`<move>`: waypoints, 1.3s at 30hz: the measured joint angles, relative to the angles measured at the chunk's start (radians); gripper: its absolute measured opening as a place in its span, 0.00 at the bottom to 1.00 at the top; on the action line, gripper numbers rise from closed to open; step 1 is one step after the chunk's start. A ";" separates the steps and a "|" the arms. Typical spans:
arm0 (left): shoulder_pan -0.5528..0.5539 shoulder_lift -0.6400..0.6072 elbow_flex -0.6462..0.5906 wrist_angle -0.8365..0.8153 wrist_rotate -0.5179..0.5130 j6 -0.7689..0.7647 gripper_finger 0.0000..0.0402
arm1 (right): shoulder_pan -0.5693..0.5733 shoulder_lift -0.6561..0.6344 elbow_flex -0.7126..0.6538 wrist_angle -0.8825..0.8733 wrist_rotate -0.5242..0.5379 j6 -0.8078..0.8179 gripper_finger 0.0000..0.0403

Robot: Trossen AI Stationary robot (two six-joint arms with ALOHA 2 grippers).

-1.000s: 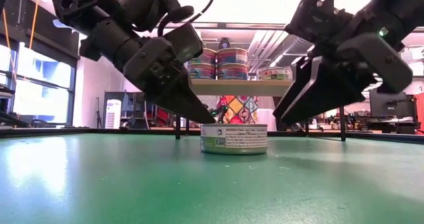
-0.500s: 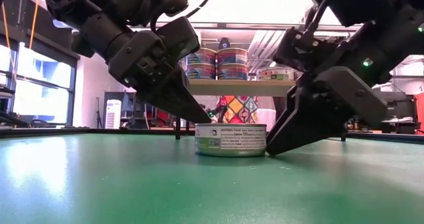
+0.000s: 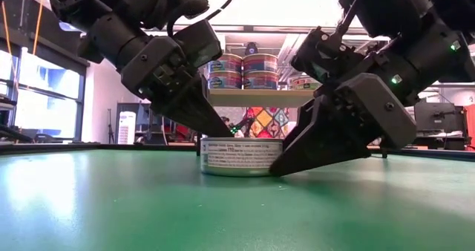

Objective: Stack canned seafood by type on shelf
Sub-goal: Stack the green tuna can on top of the green tuna can on the shelf

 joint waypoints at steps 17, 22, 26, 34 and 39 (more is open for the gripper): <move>0.001 -0.002 -0.003 0.075 -0.035 0.028 0.00 | -0.017 -0.049 0.001 -0.008 0.013 0.084 0.69; 0.003 -0.029 -0.003 0.067 -0.045 0.038 0.00 | -0.033 -0.056 0.003 0.000 0.002 0.111 0.69; 0.006 -0.050 -0.004 0.056 -0.048 0.053 0.00 | -0.045 -0.058 0.005 0.016 0.000 0.116 0.69; 0.003 -0.161 -0.005 -0.063 -0.110 0.053 0.00 | -0.069 -0.063 0.011 0.070 0.028 0.136 0.69; 0.006 -0.250 -0.002 -0.230 -0.159 0.018 0.00 | -0.089 -0.063 0.010 0.075 -0.001 0.136 0.69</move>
